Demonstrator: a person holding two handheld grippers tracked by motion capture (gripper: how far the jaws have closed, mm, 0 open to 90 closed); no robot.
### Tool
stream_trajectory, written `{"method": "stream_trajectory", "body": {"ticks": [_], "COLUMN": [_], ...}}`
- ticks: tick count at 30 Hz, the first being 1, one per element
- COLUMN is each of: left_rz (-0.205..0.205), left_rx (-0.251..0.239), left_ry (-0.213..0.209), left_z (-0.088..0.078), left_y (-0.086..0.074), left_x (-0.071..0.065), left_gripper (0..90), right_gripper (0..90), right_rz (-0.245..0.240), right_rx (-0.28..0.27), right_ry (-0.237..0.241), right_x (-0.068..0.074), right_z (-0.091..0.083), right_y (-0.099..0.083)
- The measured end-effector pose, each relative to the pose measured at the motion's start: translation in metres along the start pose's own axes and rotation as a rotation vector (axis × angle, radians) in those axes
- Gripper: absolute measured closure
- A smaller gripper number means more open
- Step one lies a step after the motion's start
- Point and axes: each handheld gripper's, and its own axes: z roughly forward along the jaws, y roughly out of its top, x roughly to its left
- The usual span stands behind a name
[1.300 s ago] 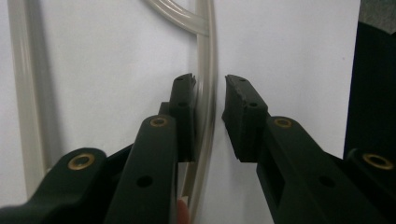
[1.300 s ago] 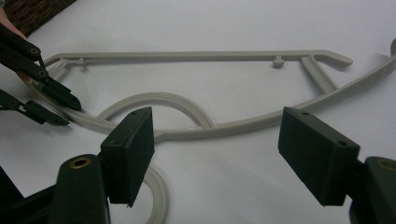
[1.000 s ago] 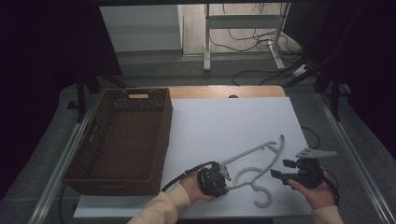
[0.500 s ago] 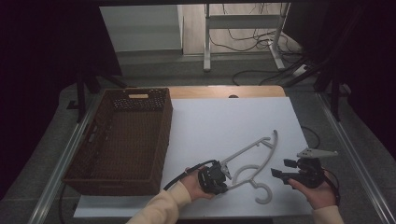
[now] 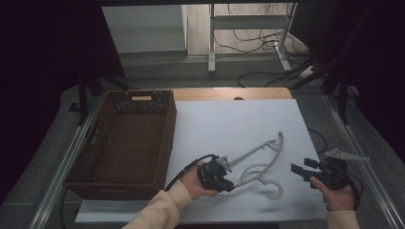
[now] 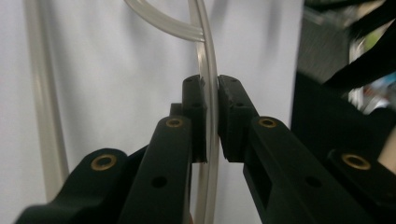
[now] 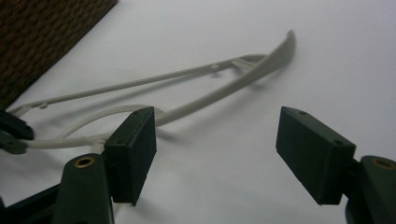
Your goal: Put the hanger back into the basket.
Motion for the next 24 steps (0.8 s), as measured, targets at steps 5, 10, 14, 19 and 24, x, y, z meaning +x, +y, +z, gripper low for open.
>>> {"method": "stream_trajectory", "body": {"ticks": [5, 10, 14, 19, 24], "left_rz": [-0.037, -0.053, -0.064, -0.065, -0.078], "left_rx": [-0.079, -0.150, -0.197, -0.235, -0.290], "left_ry": [-0.013, -0.008, 0.000, 0.013, 0.020], "left_z": [-0.019, -0.035, -0.045, -0.057, -0.073], "left_y": [0.003, 0.005, 0.007, 0.009, 0.010], "left_x": [0.004, 0.004, 0.002, 0.002, 0.003], "left_gripper": [82.1, 82.0, 81.9, 81.9, 81.9], "right_gripper": [28.7, 28.7, 28.7, 28.7, 28.7], "right_rz": [0.039, 0.042, 0.042, 0.043, 0.047], "right_rx": [-0.022, -0.022, -0.023, -0.026, -0.027], "right_ry": [-0.015, -0.020, -0.021, -0.024, -0.025], "right_x": [-0.007, -0.007, -0.007, -0.007, -0.008], "right_z": [-0.003, -0.004, -0.004, -0.004, -0.004], "right_y": [-0.001, -0.001, -0.002, -0.002, -0.002]}}
